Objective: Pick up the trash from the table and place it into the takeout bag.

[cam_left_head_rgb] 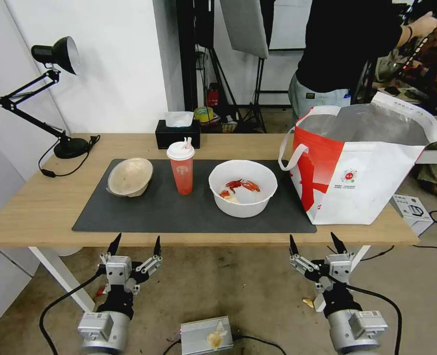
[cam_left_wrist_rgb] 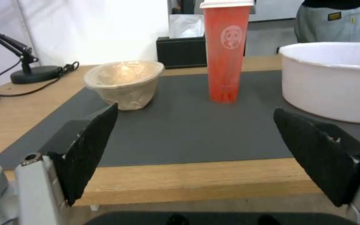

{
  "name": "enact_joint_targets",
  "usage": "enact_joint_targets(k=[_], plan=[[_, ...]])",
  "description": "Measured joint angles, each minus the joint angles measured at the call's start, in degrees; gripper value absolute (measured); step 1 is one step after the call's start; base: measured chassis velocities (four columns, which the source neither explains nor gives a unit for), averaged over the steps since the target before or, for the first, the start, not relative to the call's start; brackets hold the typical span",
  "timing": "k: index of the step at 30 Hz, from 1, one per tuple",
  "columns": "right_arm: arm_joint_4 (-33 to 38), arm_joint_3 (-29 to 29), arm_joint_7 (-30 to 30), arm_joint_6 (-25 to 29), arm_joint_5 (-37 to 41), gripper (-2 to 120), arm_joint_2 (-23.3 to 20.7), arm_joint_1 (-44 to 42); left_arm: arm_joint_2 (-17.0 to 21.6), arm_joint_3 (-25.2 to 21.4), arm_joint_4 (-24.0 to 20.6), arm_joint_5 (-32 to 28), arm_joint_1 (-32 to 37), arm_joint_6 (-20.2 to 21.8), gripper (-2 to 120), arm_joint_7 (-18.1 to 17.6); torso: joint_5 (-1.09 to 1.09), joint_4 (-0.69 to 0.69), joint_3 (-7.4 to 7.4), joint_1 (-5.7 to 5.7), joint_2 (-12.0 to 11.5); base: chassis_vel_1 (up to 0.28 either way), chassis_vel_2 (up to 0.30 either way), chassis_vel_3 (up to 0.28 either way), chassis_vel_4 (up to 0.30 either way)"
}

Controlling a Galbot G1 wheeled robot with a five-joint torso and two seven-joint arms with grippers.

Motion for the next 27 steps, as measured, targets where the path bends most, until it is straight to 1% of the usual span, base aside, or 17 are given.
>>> enact_joint_targets(k=[6, 7, 8, 9, 11, 12, 13, 14, 16, 17, 18, 20, 21, 22, 24, 27], plan=[[0.00, 0.00, 0.00, 0.00, 0.00, 100, 0.00, 0.00, 0.00, 0.02, 0.00, 0.00, 0.00, 0.00, 100, -0.03, 0.00, 0.00, 0.00, 0.00, 0.00, 0.000, 0.000, 0.000, 0.000], [0.00, 0.00, 0.00, 0.00, 0.00, 100, 0.00, 0.00, 0.00, 0.21, 0.00, 0.01, 0.08, 0.01, 100, -0.23, 0.00, 0.00, 0.00, 0.00, 0.00, 0.000, 0.000, 0.000, 0.000], [0.00, -0.02, 0.02, -0.02, 0.00, 100, -0.17, 0.00, 0.09, 1.05, -0.09, 0.10, 0.42, 0.05, 100, -1.43, 0.00, -0.01, 0.00, 0.00, 0.00, 0.000, 0.000, 0.000, 0.000], [0.00, -0.02, 0.02, -0.02, 0.00, 100, -0.17, 0.00, 0.09, 1.05, -0.09, 0.10, 0.42, 0.05, 100, -1.43, 0.00, -0.01, 0.00, 0.00, 0.00, 0.000, 0.000, 0.000, 0.000], [0.08, -0.09, 0.17, -0.13, -0.08, 100, -0.64, 0.00, 0.36, 4.17, -0.62, 0.46, 1.69, 0.23, 100, -4.61, 0.00, -0.01, 0.00, 0.00, 0.00, 0.000, 0.000, 0.000, 0.000], [0.50, -0.26, 0.73, -0.60, -0.35, 100, -1.80, -0.01, 0.60, 6.58, -1.11, 0.77, 2.64, 0.37, 100, -7.28, 0.03, -0.02, 0.00, 0.00, 0.00, 0.000, 0.000, 0.000, 0.000], [1.05, -0.41, 1.39, -1.13, -0.69, 100, -3.11, -0.01, 0.73, 7.92, -1.34, 0.93, 3.19, 0.47, 100, -8.76, 0.01, -0.01, 0.00, 0.00, 0.00, 0.000, 0.000, 0.000, 0.000], [1.05, -0.41, 1.39, -1.13, -0.69, 100, -3.11, -0.01, 0.73, 7.92, -1.34, 0.93, 3.19, 0.47, 100, -8.76, 0.01, -0.01, 0.00, 0.00, 0.00, 0.000, 0.000, 0.000, 0.000], [3.12, -1.24, 3.88, -3.18, -1.98, 100, -7.92, -0.04, 1.19, 12.58, -2.17, 1.51, 5.08, 0.80, 100, -13.98, 0.01, -0.01, 0.00, 0.00, 0.00, 0.000, 0.000, 0.000, 0.000], [4.18, -1.68, 5.20, -4.31, -2.68, 100, -10.53, -0.05, 1.30, 14.92, -2.54, 1.89, 6.03, 0.22, 100, -16.23, 0.02, 0.00, 0.00, 0.00, 0.00, 0.000, 0.000, 0.000, 0.000], [4.18, -1.68, 5.20, -4.31, -2.68, 100, -10.53, -0.05, 1.30, 14.92, -2.54, 1.89, 6.03, 0.22, 100, -16.23, 0.02, 0.00, 0.00, 0.00, 0.00, 0.000, 0.000, 0.000, 0.000], [5.87, -2.33, 7.24, -5.99, -3.78, 100, -14.46, -0.08, 1.19, 16.10, -2.80, 2.29, 6.51, -1.98, 100, -17.01, 0.02, 0.00, 0.00, 0.00, 0.00, 0.000, 0.000, 0.000, 0.000], [5.87, -2.33, 7.24, -5.99, -3.78, 100, -14.46, -0.08, 1.19, 16.10, -2.80, 2.29, 6.51, -1.98, 100, -17.01, 0.02, 0.00, 0.00, 0.00, 0.00, 0.000, 0.000, 0.000, 0.000], [6.87, -2.53, 8.09, -6.00, -4.42, 100, -16.98, -0.18, 1.11, 16.41, -2.79, 2.34, 6.74, -2.91, 100, -17.11, 0.00, 0.01, 0.00, 0.00, 0.00, 0.000, 0.000, 0.000, 0.000], [7.19, -2.53, 8.04, -4.84, -4.81, 100, -17.81, -0.30, 1.03, 16.52, -2.79, 2.36, 6.85, -3.35, 100, -17.01, 0.01, 0.00, 0.00, 0.00, 0.00, 0.000, 0.000, 0.000, 0.000], [7.21, -2.53, 7.90, -4.18, -5.10, 100, -17.91, -0.37, 0.96, 16.60, -2.69, 2.38, 6.87, -3.53, 100, -16.78, 0.01, 0.00, 0.00, 0.00, 0.00, 0.000, 0.000, 0.000, 0.000]])
